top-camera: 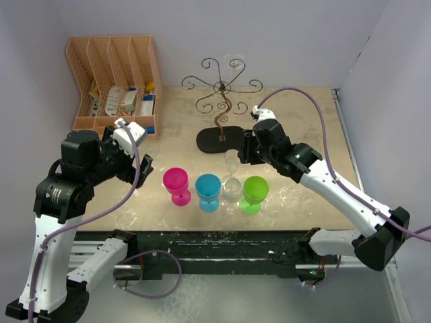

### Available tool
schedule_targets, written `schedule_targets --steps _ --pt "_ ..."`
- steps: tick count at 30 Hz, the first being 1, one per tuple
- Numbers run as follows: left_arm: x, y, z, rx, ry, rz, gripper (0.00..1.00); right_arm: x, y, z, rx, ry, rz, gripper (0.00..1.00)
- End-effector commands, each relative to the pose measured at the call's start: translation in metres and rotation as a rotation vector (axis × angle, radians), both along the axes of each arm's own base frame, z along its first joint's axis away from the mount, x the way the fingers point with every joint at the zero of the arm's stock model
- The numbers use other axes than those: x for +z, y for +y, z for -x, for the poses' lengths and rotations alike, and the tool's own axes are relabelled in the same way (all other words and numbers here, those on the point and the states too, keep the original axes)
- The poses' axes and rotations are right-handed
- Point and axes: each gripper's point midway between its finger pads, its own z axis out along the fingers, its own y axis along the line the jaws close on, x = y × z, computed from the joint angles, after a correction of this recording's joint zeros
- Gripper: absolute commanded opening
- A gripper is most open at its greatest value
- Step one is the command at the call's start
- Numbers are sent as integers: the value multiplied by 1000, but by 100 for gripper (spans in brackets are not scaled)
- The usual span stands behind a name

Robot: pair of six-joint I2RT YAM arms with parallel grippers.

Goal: Place the wine glass upside down on the wine glass rack

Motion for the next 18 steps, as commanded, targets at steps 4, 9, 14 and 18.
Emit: schedule_targets --steps 4,9,14,18 --pt "-5 -2 -3 9 21 24 100 -7 5 -10 -35 -10 22 46" --pt "-8 -1 -3 20 17 22 100 -25 3 -11 -47 18 74 43" --pt "-16 -1 -2 15 29 19 100 -43 -2 -12 -68 54 124 22" --pt "-21 -1 -2 8 37 13 100 -53 -3 -13 -79 78 155 15"
